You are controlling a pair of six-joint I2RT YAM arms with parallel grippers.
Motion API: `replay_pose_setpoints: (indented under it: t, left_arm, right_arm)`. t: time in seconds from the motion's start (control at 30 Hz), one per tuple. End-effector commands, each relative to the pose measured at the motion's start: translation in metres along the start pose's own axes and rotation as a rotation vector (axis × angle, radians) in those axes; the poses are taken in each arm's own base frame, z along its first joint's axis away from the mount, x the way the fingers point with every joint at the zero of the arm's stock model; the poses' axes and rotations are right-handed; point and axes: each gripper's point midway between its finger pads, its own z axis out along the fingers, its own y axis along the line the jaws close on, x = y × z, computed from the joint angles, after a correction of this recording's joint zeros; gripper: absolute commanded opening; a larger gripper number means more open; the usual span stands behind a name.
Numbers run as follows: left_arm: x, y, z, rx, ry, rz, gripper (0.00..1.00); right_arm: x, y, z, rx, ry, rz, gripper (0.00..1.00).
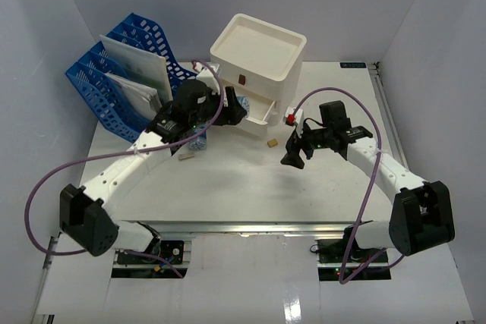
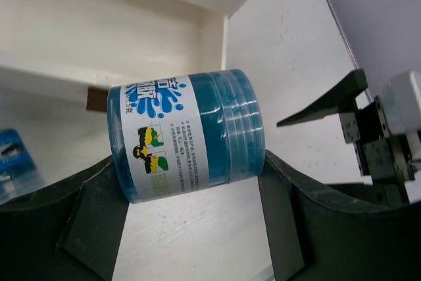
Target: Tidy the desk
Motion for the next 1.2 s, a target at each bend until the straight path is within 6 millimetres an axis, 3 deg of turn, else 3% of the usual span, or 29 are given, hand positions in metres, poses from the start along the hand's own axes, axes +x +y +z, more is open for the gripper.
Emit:
replay_pose_setpoints:
  t: [0.0, 0.07, 0.1, 0.13, 0.27, 0.33, 0.43, 0.5, 0.53, 0.57, 0.67, 0.8, 0.93, 1.0, 1.17]
  left_arm:
    - [-0.042, -0.019, 0.032, 0.046, -0.053, 0.072, 0.08]
    - [-0.044, -0.017, 0.051, 0.033, -0.032, 0.101, 0.09]
    - [-0.034, -0.011, 0.065, 0.015, 0.004, 0.106, 0.1]
    - [-0.042, -0.013, 0.07, 0.014, -0.004, 0.115, 0.11]
    - [-0.034, -0.001, 0.095, -0.034, 0.044, 0.146, 0.17]
    - [-0.031, 0.003, 0.105, -0.046, 0.06, 0.16, 0.25]
    - [-0.028, 0.004, 0.112, -0.046, 0.086, 0.172, 0.45]
    - [-0.024, 0.002, 0.117, -0.028, 0.109, 0.176, 0.68]
    - [-0.025, 0.0, 0.116, -0.022, 0.109, 0.179, 0.92]
    - [-0.026, -0.002, 0.116, -0.012, 0.11, 0.183, 0.97]
    - [-0.028, -0.005, 0.115, 0.003, 0.112, 0.189, 0.98]
    - [-0.032, -0.003, 0.103, -0.017, 0.093, 0.199, 0.98]
    - [-0.04, 0.005, 0.071, -0.074, 0.044, 0.223, 0.98]
    - [-0.039, 0.018, 0.046, -0.138, 0.014, 0.227, 0.98]
    - [0.01, 0.047, -0.019, -0.216, 0.01, 0.144, 0.98]
  right_arm:
    - [-0.007, 0.003, -0.005, -0.01, -0.045, -0.026, 0.86]
    - [-0.008, 0.003, -0.006, -0.007, -0.049, -0.028, 0.86]
    - [-0.008, 0.003, -0.007, -0.006, -0.05, -0.029, 0.86]
    - [-0.008, 0.002, -0.008, -0.004, -0.052, -0.029, 0.86]
    - [-0.009, 0.002, -0.01, -0.002, -0.059, -0.028, 0.86]
    - [-0.008, 0.001, -0.011, 0.001, -0.061, -0.03, 0.86]
    - [-0.008, 0.001, -0.011, -0.001, -0.062, -0.029, 0.86]
    - [-0.007, 0.001, -0.012, 0.0, -0.061, -0.025, 0.86]
    - [-0.007, 0.0, -0.012, 0.001, -0.061, -0.025, 0.86]
    - [-0.007, 0.0, -0.012, 0.002, -0.061, -0.024, 0.86]
    - [-0.006, -0.001, -0.012, 0.003, -0.06, -0.021, 0.86]
    - [-0.004, -0.003, -0.012, 0.007, -0.058, -0.014, 0.86]
    - [-0.003, -0.004, -0.014, 0.011, -0.061, -0.006, 0.86]
    - [-0.002, -0.006, -0.015, 0.015, -0.062, -0.003, 0.86]
    - [-0.001, -0.007, -0.016, 0.019, -0.064, 0.005, 0.86]
